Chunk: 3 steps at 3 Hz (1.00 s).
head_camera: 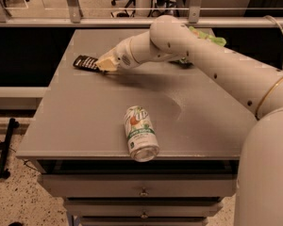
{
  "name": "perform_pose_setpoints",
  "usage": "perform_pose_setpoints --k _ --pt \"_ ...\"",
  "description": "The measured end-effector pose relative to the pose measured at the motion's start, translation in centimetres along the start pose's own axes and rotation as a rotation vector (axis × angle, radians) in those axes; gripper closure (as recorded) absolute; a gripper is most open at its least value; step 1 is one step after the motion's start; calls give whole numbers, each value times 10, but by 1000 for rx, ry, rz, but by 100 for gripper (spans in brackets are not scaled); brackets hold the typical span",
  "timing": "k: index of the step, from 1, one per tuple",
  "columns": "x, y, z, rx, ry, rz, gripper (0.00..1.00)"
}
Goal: Pick rxbar chocolate
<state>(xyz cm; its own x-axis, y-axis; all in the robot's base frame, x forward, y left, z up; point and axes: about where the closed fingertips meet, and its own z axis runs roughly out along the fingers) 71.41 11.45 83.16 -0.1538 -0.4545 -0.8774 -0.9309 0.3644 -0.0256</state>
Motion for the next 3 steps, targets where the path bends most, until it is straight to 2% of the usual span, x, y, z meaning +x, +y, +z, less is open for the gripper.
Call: perform_pose_setpoints --k 1,3 --pt "-5 -2 -6 3 -12 -7 100" --pt "-31 -5 -27 -8 -46 -76 100"
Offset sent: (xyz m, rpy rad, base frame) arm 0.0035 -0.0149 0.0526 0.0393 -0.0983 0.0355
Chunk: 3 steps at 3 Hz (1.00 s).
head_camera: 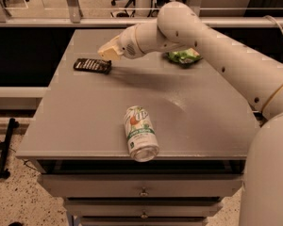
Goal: Pick rxbar chocolate
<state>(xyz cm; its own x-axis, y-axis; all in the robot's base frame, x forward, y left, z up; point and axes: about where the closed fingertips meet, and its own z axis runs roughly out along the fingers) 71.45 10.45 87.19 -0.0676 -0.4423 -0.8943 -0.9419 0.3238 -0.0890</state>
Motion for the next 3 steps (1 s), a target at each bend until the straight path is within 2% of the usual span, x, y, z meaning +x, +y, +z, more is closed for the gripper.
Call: perform_pose_setpoints --k 1,3 --pt "0 2 2 -5 0 0 84" --pt "1 4 7 -3 -8 4 37"
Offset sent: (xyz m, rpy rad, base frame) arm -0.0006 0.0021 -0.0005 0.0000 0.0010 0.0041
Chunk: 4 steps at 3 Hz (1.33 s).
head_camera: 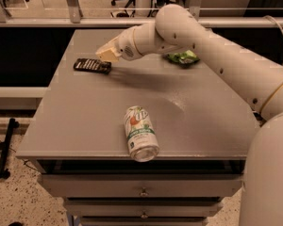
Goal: Pick rxbar chocolate
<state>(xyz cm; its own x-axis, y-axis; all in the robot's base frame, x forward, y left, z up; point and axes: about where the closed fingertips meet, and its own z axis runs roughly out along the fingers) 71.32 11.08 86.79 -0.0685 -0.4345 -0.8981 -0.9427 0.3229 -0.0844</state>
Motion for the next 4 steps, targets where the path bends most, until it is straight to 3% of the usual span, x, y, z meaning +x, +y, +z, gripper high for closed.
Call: perform_pose_setpoints --k 1,2,4 --pt "8 -4 5 39 -16 11 14" --pt "20 -12 6 106 -21 27 0" --pt "31 -20 11 164 -29 41 0"
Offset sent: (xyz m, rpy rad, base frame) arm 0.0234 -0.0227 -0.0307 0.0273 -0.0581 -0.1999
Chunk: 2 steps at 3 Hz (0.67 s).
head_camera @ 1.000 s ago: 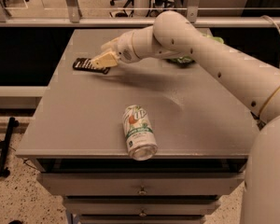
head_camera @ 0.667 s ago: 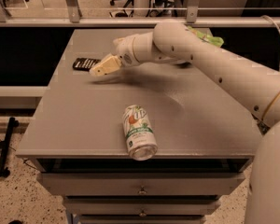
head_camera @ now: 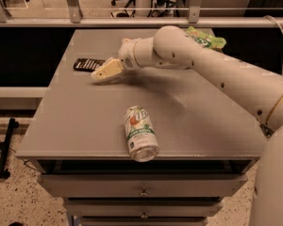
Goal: Pick rxbar chocolate
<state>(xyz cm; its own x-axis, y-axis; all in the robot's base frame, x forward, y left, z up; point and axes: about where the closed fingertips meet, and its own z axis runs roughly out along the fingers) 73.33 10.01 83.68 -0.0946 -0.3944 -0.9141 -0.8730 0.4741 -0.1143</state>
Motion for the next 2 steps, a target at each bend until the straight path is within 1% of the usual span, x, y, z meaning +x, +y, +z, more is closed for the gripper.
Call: perform_pose_setpoints --k 1,2 --pt "5 1 7 -7 3 8 15" --pt "8 2 9 -6 3 14 38"
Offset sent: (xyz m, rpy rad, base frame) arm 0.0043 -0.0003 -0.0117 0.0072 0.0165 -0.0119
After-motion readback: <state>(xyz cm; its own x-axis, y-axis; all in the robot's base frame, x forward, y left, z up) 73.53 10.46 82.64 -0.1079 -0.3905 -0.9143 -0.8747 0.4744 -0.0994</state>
